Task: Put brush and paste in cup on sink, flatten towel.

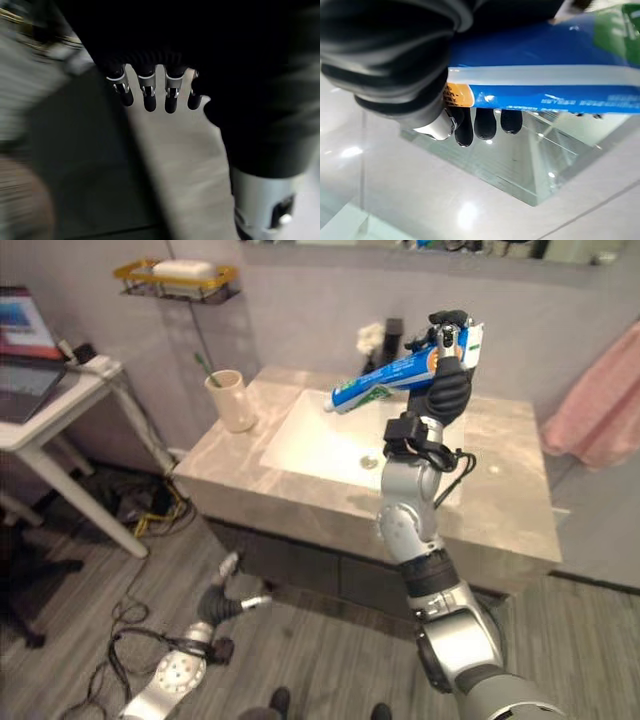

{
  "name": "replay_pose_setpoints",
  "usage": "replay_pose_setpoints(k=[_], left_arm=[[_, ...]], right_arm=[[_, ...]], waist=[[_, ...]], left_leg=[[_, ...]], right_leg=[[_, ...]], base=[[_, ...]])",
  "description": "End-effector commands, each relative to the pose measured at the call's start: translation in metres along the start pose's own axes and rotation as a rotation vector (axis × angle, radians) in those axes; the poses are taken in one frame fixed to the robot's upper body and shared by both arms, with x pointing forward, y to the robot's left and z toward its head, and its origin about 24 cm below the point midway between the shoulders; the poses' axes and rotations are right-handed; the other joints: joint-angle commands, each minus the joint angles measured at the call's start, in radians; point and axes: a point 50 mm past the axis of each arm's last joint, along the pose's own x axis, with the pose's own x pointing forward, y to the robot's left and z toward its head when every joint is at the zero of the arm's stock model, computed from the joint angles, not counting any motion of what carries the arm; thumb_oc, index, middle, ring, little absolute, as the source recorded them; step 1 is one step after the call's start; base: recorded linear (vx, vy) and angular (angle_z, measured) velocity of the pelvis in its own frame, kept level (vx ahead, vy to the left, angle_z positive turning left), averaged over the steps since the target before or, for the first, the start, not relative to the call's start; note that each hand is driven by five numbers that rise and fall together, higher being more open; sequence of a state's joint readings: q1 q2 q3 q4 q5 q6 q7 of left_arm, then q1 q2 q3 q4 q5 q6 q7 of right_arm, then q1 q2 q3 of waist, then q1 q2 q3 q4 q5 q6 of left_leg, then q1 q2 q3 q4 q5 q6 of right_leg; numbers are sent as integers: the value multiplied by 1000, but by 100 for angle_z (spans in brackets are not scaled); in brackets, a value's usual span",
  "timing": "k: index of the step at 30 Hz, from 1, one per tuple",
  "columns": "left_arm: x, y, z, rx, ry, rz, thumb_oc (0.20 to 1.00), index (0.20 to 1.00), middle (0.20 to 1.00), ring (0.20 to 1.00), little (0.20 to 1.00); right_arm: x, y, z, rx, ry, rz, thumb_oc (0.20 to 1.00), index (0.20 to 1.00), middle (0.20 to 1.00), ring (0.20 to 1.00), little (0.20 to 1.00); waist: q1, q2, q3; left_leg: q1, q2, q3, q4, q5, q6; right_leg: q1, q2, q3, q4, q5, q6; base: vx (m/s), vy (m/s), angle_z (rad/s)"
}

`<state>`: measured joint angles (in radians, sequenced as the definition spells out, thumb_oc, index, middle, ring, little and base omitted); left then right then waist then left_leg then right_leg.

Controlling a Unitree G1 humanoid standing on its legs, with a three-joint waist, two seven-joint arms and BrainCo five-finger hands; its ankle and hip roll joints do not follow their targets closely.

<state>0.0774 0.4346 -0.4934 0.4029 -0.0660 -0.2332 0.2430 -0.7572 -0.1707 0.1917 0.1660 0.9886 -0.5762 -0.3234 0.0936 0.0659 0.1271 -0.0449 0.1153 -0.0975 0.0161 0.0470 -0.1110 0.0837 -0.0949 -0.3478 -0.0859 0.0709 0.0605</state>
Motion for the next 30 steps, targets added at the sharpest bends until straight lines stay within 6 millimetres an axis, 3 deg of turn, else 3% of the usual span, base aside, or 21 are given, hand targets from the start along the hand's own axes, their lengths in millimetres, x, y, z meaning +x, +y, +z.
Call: replay_pose_setpoints(k=[1, 2, 3, 4, 5, 6, 7, 9, 16, 19, 21, 23, 24, 25, 26, 28, 30], left_arm=[[-7, 13, -42, 308, 177, -127, 1000, 1000, 1000, 1000, 1000], [-10, 12, -51, 296, 220, -117, 1000, 1000, 1000, 1000, 1000], [-19, 14, -73, 282, 343, -77, 1000, 1000, 1000, 1000, 1000], [-18, 13, -72, 281, 340, -76, 1000, 1000, 1000, 1000, 1000], [-40, 9, -106, 239, 545, -48, 1000, 1000, 1000, 1000, 1000], [-51, 10, -120, 199, 643, -8, 1000, 1000, 1000, 1000, 1000], [-50, 9, -120, 198, 642, -7, 1000, 1000, 1000, 1000, 1000], [-81, 5, -146, 183, 843, 1, 1000, 1000, 1000, 1000, 1000], [-93, 8, -155, 206, 921, -16, 1000, 1000, 1000, 1000, 1000], [-92, 14, -155, 221, 918, -10, 1000, 1000, 1000, 1000, 1000], [-90, 15, -154, 225, 911, -15, 1000, 1000, 1000, 1000, 1000], [-85, 18, -151, 244, 891, -25, 1000, 1000, 1000, 1000, 1000], [-81, 19, -149, 255, 878, -29, 1000, 1000, 1000, 1000, 1000], [-77, 18, -147, 260, 863, -37, 1000, 1000, 1000, 1000, 1000], [-80, 3, -146, 268, 838, -63, 1000, 1000, 1000, 1000, 1000], [-85, 0, -149, 261, 854, -82, 1000, 1000, 1000, 1000, 1000], [-87, -1, -150, 259, 853, -93, 1000, 1000, 1000, 1000, 1000]], right_arm=[[13, 31, 22, 128, -127, 132, 200, 200, 200, 200, 200], [13, 29, 20, 127, -117, 134, 200, 200, 200, 200, 200], [12, 27, 18, 137, -108, 126, 200, 200, 200, 200, 200], [12, 28, 19, 137, -108, 129, 200, 200, 200, 200, 200], [11, 26, 16, 124, -89, 136, 200, 200, 200, 200, 200], [9, 26, 13, 125, -73, 145, 200, 200, 200, 200, 200], [9, 26, 13, 126, -73, 146, 200, 200, 200, 200, 200], [7, 23, 8, 127, -50, 148, 200, 200, 200, 200, 200], [12, 22, 14, 140, -83, 146, 200, 200, 200, 200, 200], [18, 23, 20, 127, -116, 141, 200, 200, 200, 200, 200], [21, 26, 23, 127, -135, 147, 200, 200, 200, 200, 200], [25, 29, 28, 118, -160, 153, 200, 200, 200, 200, 200], [26, 29, 30, 110, -167, 154, 200, 200, 200, 200, 200], [27, 31, 33, 95, -177, 168, 200, 200, 200, 200, 200], [29, 33, 38, 88, -202, 174, 200, 200, 200, 200, 200], [32, 27, 46, 62, -225, 161, 200, 200, 200, 200, 200], [32, 26, 51, 56, -242, 163, 200, 200, 200, 200, 200]], waist=[[5, -106, -13], [3, -107, -14], [6, -110, -13], [4, -110, -16], [4, -114, -16], [5, -119, -22], [3, -120, -24], [4, -124, -32], [14, -121, -35], [9, -112, -26], [0, -110, -17], [-13, -101, -9], [-14, -99, -5], [-29, -101, -7], [-22, -101, -5], [-9, -103, -10], [-8, -101, -12]], left_leg=[[-68, 62, 195, 198, -9, -53], [-80, 62, 214, 206, -1, -47], [-90, 70, 241, 227, -3, -44], [-97, 67, 240, 224, 3, -42], [-97, 64, 250, 235, -12, -32], [-85, 56, 257, 211, -45, -15], [-86, 52, 258, 205, -38, -12], [-55, 35, 266, 183, -84, 13], [-18, -34, 264, 143, -120, 75], [9, -80, 258, 115, -134, 113], [27, -101, 251, 92, -131, 131], [29, -106, 239, 75, -119, 145], [32, -110, 234, 81, -128, 150], [36, -118, 223, 77, -131, 154], [41, -123, 204, 82, -142, 158], [48, -131, 213, 71, -146, 158], [56, -133, 202, 63, -150, 154]], right_leg=[[93, -68, -14, 3, -65, 23], [87, -72, -18, 3, -60, 22], [91, -71, -22, 6, -65, 18], [86, -73, -24, 6, -61, 19], [83, -75, -19, 11, -61, 20], [78, -80, -14, 13, -61, 22], [74, -84, -14, 13, -58, 23], [68, -102, 1, 30, -58, 35], [20, -167, 31, 135, -61, 59], [-30, -211, 73, 258, -14, 88], [-71, -227, 108, 329, 48, 100], [-115, -213, 148, 401, 76, 103], [-125, -193, 168, 429, 50, 103], [-140, -135, 212, 414, 12, 88], [-150, -109, 223, 398, -23, 79], [-153, -116, 177, 304, -29, 69], [-158, -109, 179, 234, -9, 70]], base=[[-46, 68, 55], [-32, 57, 50], [-34, 38, 27], [-2, 67, 16], [17, 91, 4], [21, 92, 8], [34, 97, 9], [61, 174, 3], [29, 169, -3], [35, 223, 6], [21, 194, 6], [8, 171, 10], [63, 128, 3], [95, 90, 0], [97, 65, 1], [93, 7, 9], [100, -44, 5]])
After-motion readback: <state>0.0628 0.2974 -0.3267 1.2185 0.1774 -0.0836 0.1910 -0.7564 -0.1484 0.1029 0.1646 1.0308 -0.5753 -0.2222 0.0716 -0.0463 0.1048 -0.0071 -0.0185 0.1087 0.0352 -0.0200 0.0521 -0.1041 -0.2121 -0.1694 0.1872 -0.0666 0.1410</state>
